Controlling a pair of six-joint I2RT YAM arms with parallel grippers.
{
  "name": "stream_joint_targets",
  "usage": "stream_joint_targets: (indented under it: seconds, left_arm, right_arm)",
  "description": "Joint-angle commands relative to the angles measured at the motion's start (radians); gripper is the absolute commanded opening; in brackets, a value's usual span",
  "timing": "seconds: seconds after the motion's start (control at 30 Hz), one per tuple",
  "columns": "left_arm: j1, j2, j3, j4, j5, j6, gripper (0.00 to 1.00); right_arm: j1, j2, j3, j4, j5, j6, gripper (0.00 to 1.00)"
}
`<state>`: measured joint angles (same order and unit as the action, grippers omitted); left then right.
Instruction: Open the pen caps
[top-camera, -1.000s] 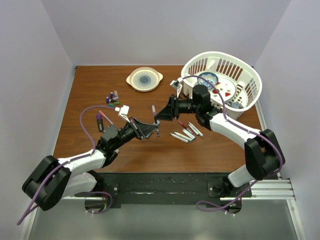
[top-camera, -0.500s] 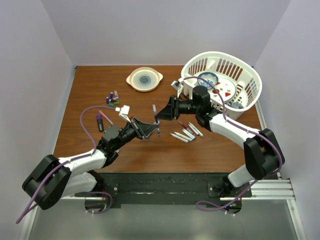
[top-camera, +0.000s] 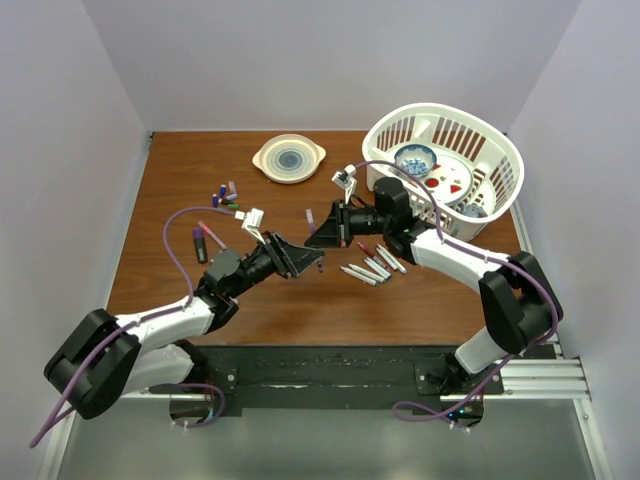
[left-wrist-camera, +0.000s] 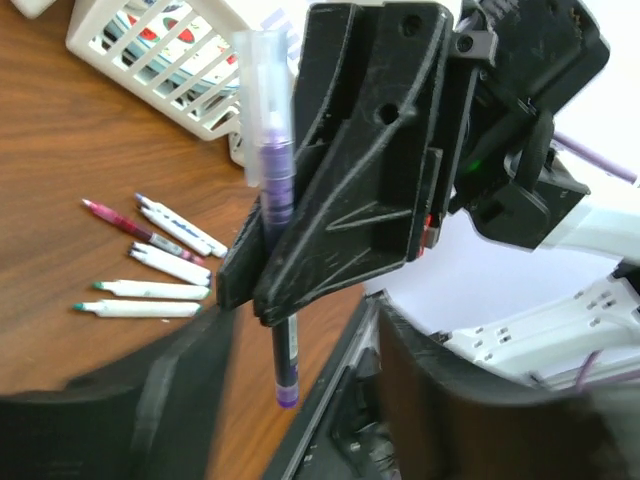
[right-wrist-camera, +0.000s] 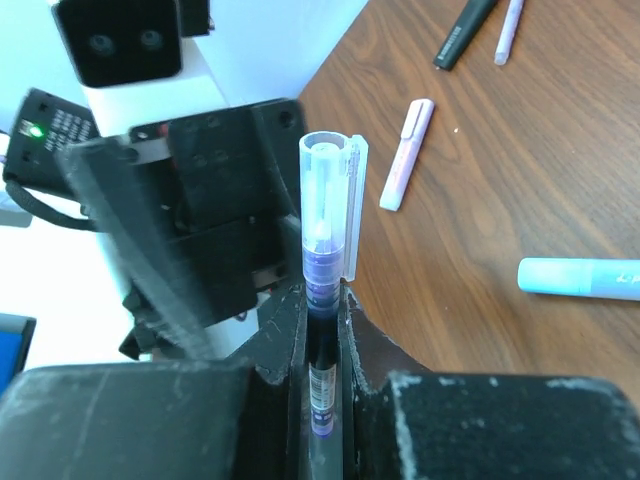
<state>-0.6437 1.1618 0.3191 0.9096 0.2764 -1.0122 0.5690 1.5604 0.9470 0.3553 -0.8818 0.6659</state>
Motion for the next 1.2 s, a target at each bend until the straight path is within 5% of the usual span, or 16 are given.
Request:
stream_joint_targets:
  seconds: [0.0, 0.1, 0.23, 0.47, 0.83, 0.93, 1.03, 1.07, 1.17]
  left_arm:
    - [-0.002, -0.104, 0.046, -0.033, -0.031, 0.099, 0.71]
    - [0.006, -0.195, 0.081, -0.211, -0.130, 0.171, 0.82]
    - [0.071, -0.214, 0.124, -0.323, -0.149, 0.192, 0.86]
    - [0.101, -0.103, 0.173, -0.286, -0.066, 0.118, 0.60]
    - [0.098, 0.009, 0.166, -0.072, 0.084, 0.058, 0.50]
    - [0.096, 0.032, 0.164, -0.055, 0.095, 0.038, 0.40]
    - [0.095, 0.053, 0.175, -0.038, 0.115, 0.023, 0.19]
    - [0.095, 0.059, 0.185, -0.040, 0.128, 0.020, 0.03]
    - [0.105, 0.033, 0.228, -0.102, 0.120, 0.038, 0.00]
  right_arm:
    - [0.003, -0.026, 0.039, -0.054, -0.086, -0.171, 0.00]
    - [-0.004, -0.013, 0.068, -0.168, -0.191, -0.311, 0.00]
    - [-0.004, 0.010, 0.056, -0.113, -0.264, -0.292, 0.00]
    - [-0.001, 0.007, 0.064, -0.131, -0.258, -0.304, 0.00]
    - [-0.003, 0.027, 0.073, -0.154, -0.223, -0.299, 0.00]
    - [-0.003, 0.027, 0.075, -0.159, -0.191, -0.292, 0.00]
    - [-0.003, 0.030, 0.075, -0.173, -0.166, -0.293, 0.00]
    - [-0.003, 0.030, 0.075, -0.173, -0.163, -0.295, 0.00]
    - [-0.003, 0.041, 0.078, -0.187, -0.163, -0.305, 0.00]
